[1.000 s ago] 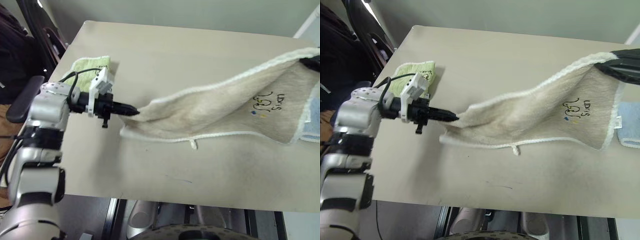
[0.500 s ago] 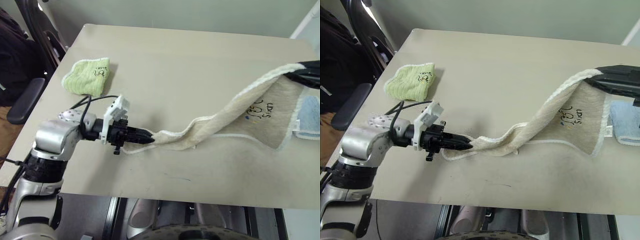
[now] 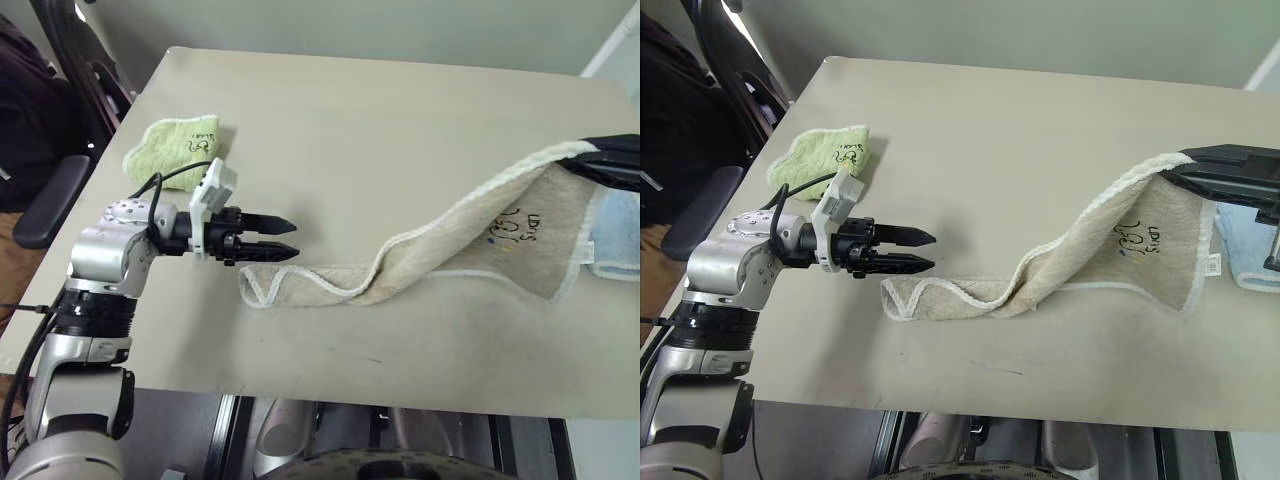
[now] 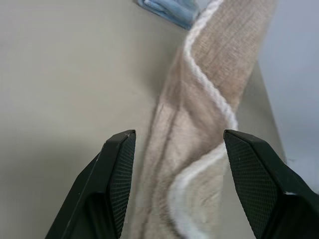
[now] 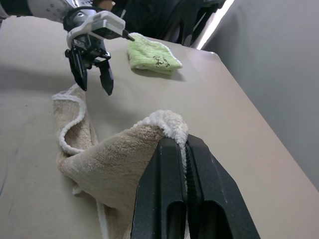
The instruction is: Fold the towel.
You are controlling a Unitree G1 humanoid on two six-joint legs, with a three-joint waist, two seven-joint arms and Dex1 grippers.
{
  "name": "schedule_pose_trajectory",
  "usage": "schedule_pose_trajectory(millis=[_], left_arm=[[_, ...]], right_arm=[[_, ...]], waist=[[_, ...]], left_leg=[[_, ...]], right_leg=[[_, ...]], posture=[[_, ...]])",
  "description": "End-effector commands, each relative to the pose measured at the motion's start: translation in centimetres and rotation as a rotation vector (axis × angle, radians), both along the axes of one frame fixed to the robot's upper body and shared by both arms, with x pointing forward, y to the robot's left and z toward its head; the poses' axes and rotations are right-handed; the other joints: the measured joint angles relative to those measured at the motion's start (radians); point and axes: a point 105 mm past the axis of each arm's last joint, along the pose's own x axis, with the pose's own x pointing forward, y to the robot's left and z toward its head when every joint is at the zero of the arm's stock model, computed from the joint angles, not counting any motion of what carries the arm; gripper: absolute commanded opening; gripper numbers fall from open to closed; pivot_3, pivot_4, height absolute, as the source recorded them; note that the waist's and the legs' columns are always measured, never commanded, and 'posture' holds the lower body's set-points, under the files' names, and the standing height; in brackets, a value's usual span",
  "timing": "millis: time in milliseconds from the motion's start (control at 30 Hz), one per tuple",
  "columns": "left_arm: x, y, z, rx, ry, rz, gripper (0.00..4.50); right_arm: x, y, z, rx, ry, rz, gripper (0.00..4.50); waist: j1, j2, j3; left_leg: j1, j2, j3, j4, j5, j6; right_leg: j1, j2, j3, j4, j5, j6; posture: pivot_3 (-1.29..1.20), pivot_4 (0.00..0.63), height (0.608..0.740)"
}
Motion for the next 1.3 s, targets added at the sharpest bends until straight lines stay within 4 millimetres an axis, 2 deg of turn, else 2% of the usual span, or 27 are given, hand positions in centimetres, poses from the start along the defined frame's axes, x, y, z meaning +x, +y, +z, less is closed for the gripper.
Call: schedule_pose_trajectory(millis=[33, 200, 400, 533, 1000, 1300], left_arm=[[-1.6, 0.7, -0.4, 0.051, 0.036, -0.106, 3.04], [-2.8, 0.6, -0.9, 0.064, 0.076, -0.139, 3.04], [-3.3, 0.6, -1.8, 0.094, 0.069, -0.137, 3.04], [-2.8, -0.2, -1.9, 0.078, 0.041, -0.097, 3.04], [-1.6, -0.1, -2.7, 0.090, 0.019, -0.047, 3.04], [-2.0, -1.1, -2.5, 0.069, 0.021, -0.088, 3.04]], right_arm=[[-0.3, 0.1, 0.9, 0.002, -0.052, -0.005, 0.00], [-0.1, 0.1, 0.5, -0.003, -0.044, -0.010, 0.00], [0.0, 0.1, 0.6, -0.005, -0.045, -0.011, 0.00], [0.0, 0.1, 0.6, -0.003, -0.046, -0.007, 0.00], [0.0, 0.1, 0.6, -0.003, -0.049, -0.013, 0.00], [-0.1, 0.1, 0.6, 0.000, -0.051, -0.019, 0.00]], waist=[[-0.002, 0.000, 0.000], [-0.002, 0.000, 0.000], [0.001, 0.000, 0.000], [-0.001, 0.000, 0.000], [0.000, 0.000, 0.000], [0.000, 0.000, 0.000]], left_leg=[[-0.002, 0.000, 0.000, 0.000, 0.000, 0.000], [-0.005, 0.000, 0.000, 0.000, -0.001, 0.000], [-0.005, 0.000, -0.001, 0.000, -0.001, 0.000], [-0.005, 0.000, -0.001, 0.000, -0.002, -0.001], [-0.005, 0.000, -0.001, 0.000, -0.002, -0.002], [-0.005, 0.000, -0.001, 0.000, -0.002, -0.002]], right_leg=[[-0.002, 0.000, 0.000, 0.000, 0.000, 0.000], [-0.004, 0.000, 0.000, 0.000, -0.001, 0.000], [-0.004, 0.000, 0.000, 0.000, -0.001, 0.000], [-0.004, 0.000, 0.000, 0.000, -0.001, -0.001], [-0.004, 0.000, -0.001, 0.000, -0.001, -0.001], [-0.004, 0.000, -0.001, 0.000, -0.001, -0.001]], posture=[[0.00, 0.150, 0.733], [0.00, 0.150, 0.733], [0.00, 0.150, 0.733], [0.00, 0.150, 0.733], [0.00, 0.150, 0.733], [0.00, 0.150, 0.733]])
